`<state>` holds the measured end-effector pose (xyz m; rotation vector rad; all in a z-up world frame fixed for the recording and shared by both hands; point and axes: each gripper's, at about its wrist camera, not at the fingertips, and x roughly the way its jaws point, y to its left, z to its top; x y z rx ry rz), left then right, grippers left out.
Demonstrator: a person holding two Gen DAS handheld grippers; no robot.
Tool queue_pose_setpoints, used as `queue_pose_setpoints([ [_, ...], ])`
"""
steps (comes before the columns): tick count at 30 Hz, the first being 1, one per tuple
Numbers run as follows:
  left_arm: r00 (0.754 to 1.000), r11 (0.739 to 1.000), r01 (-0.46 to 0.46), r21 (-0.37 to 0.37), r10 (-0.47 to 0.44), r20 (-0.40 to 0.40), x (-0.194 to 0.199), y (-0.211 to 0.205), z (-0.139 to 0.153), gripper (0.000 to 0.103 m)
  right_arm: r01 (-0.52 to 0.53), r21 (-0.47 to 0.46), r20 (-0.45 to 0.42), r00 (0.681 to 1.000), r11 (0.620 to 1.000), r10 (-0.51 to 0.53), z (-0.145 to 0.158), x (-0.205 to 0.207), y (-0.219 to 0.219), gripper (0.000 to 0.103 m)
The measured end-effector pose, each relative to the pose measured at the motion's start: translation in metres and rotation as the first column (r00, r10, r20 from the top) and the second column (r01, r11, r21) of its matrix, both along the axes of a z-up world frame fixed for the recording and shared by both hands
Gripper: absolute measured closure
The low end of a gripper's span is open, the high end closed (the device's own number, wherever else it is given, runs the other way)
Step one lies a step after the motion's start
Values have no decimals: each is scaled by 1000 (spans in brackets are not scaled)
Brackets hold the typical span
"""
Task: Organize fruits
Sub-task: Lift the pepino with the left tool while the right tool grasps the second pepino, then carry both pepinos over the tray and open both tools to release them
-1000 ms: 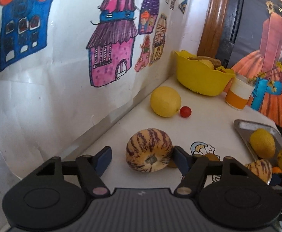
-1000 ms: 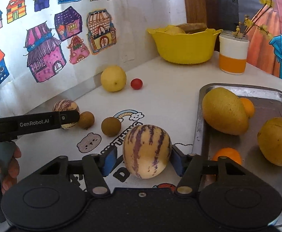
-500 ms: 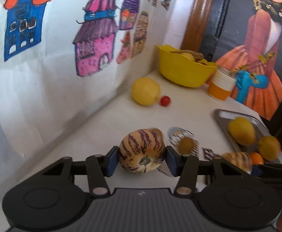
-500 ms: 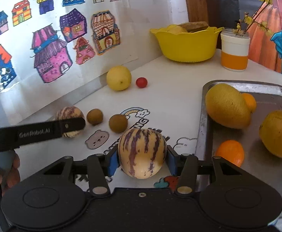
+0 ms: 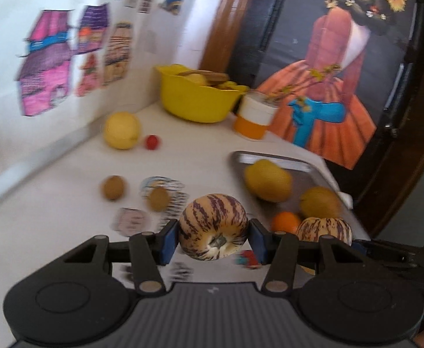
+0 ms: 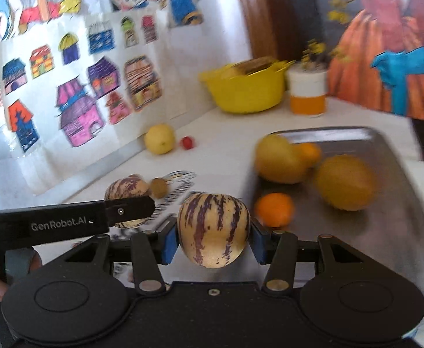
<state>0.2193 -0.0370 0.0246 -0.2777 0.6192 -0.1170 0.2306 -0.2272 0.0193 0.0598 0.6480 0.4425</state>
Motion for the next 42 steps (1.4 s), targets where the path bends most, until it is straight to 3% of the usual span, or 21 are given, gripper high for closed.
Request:
queue_pose_setpoints([
  [12,995,995,100,-10,-100,-13,6,-79,-12,48,146,-50,36,989,988,-144,-13,-9,-80,52],
  [23,992,992,121,42,-119,-51,11,-104,-18,48,167,-24,13,986,986,-166,-27,-6,-106,52],
  [31,991,993,114,40,-111,-79,16,-106,-20,46,174,-27,2,985,984,-174,-27,-6,-107,51],
  [34,994,994,103,33,-101,-45,12,-105,-12,30,185,-35,38,982,982,-183,-23,-11,-105,48],
  [35,995,995,99,32,-98,-28,10,-104,-9,27,188,-39,51,981,981,-186,-21,-13,-104,42],
  [38,995,995,96,18,-96,3,3,-102,2,24,201,-39,83,977,979,-197,-14,-20,-105,36],
  [42,996,997,75,0,-75,53,-11,-97,16,8,216,-14,128,969,976,-212,-1,-34,-108,17],
])
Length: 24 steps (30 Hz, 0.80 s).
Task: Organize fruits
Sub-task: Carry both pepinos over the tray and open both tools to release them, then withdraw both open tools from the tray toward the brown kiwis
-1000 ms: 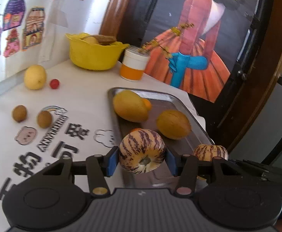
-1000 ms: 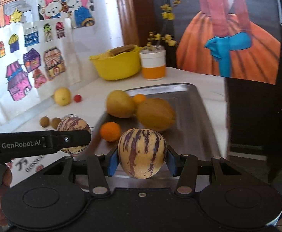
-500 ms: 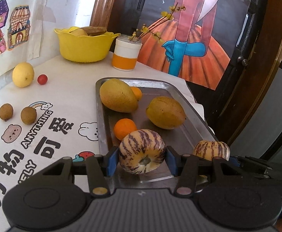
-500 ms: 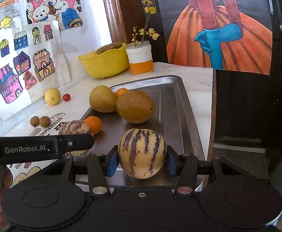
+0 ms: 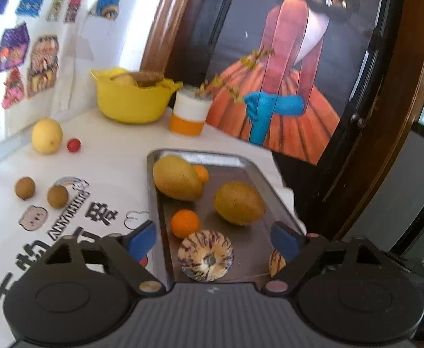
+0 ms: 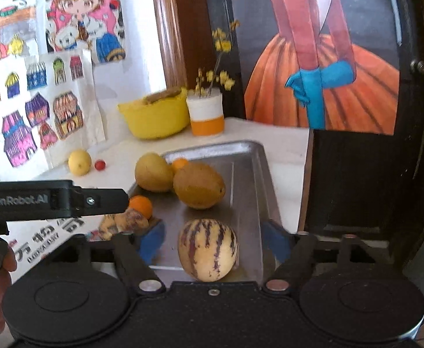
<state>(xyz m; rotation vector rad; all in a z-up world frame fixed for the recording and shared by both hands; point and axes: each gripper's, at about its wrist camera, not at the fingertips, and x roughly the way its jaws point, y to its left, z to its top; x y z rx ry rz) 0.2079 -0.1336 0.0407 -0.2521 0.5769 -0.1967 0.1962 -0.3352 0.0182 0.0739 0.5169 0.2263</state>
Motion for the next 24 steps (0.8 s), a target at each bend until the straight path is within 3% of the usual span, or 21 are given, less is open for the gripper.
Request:
queue_pose_setpoints([
  [2,1000,1000,-11,-3,11,24,-10,4,7,2,13,-6,18,1000,1000,-13,7,-8,0,12],
  [6,998,999,-30,13,29,62,-31,11,19,1,30,-6,46,998,1000,-30,21,-26,-1,1],
  [15,994,998,-50,37,46,101,-84,31,32,1,39,-37,63,997,999,-37,45,-80,6,1],
  [24,995,994,-82,66,78,68,-131,64,19,1,13,-58,9,1000,998,-13,45,-126,25,1],
])
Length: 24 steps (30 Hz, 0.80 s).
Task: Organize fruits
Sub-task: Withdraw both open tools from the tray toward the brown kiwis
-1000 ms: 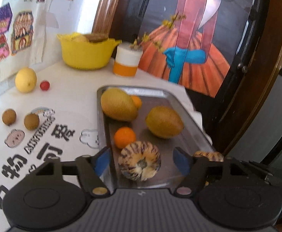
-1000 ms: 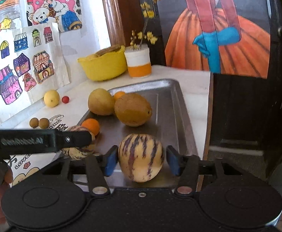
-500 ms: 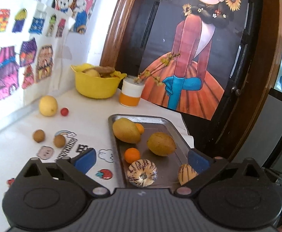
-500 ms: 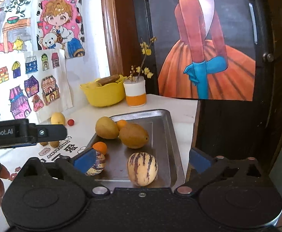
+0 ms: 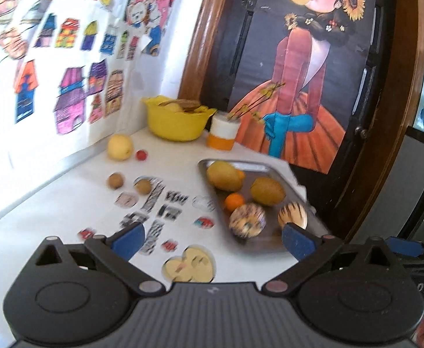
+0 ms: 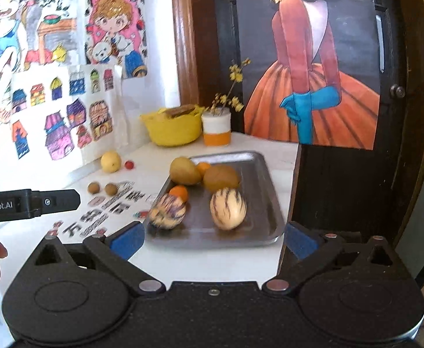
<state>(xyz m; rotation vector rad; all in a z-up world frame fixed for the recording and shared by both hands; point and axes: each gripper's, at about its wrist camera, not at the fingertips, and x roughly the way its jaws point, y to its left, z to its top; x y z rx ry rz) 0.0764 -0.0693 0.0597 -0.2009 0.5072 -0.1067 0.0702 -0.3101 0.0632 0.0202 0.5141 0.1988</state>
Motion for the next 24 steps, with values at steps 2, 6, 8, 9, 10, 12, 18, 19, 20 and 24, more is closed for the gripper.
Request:
queue_pose_setpoints([
  [2,1000,1000,-3,15,4,-21,-9,8,-6,1,-16,9,-35,999,1000,16,-4,-7,5,1],
  [6,997,998,-25,55,29,-73,-26,26,-19,1,-56,25,-120,991,998,59,-15,-16,20,1],
  [8,994,997,-41,71,48,-95,-32,37,-25,1,-74,29,-155,985,997,78,-21,-18,28,1],
  [9,993,996,-50,76,58,-104,-35,42,-27,1,-85,35,-176,980,996,89,-24,-19,34,1],
  [10,991,995,-60,80,69,-114,-37,47,-30,1,-94,47,-197,975,994,102,-28,-18,38,1],
  [12,988,994,-75,81,85,-130,-41,58,-34,1,-106,67,-232,966,992,119,-33,-17,44,1],
  [18,979,989,-115,99,129,-157,-40,88,-39,0,-169,70,-286,941,983,182,-41,-2,81,1],
  [19,978,988,-119,103,134,-158,-38,93,-39,0,-183,62,-284,939,981,193,-40,2,88,1],
  [20,978,987,-123,107,139,-158,-36,97,-38,0,-198,55,-281,937,979,206,-39,5,93,1],
  [24,975,983,-139,124,158,-159,-23,112,-36,0,-258,39,-288,922,965,258,-31,23,117,1],
])
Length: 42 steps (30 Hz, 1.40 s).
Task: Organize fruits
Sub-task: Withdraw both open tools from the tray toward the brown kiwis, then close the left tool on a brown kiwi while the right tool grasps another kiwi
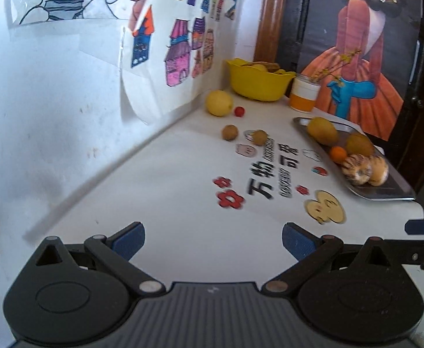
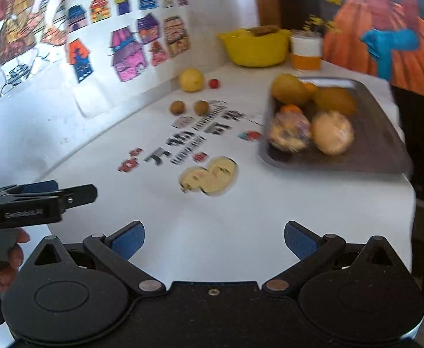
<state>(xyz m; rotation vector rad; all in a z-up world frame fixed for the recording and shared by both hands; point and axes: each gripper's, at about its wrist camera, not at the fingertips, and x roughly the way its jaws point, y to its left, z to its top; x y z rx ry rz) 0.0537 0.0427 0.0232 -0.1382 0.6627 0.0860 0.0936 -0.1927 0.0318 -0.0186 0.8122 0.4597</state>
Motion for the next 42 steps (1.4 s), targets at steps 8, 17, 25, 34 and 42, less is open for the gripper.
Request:
queue_pose_setpoints([
  [8,1000,1000,-3,-6,3,12,27,17,4,0,-100,16,-48,994,995,101,41,58,37,1],
  [17,998,1000,-7,25,5,57,86,17,13,0,-109,20,173,979,994,104,61,132,57,1],
  [25,999,999,-42,6,42,9,149,12,-2,1,-106,-76,243,962,991,122,17,183,62,10],
  [34,998,996,-69,-63,69,-1,195,14,-17,4,-238,-146,163,952,960,260,-25,205,70,25],
  [42,999,994,-46,-104,44,-15,215,16,-27,18,-290,-143,115,945,946,306,-42,220,90,48],
])
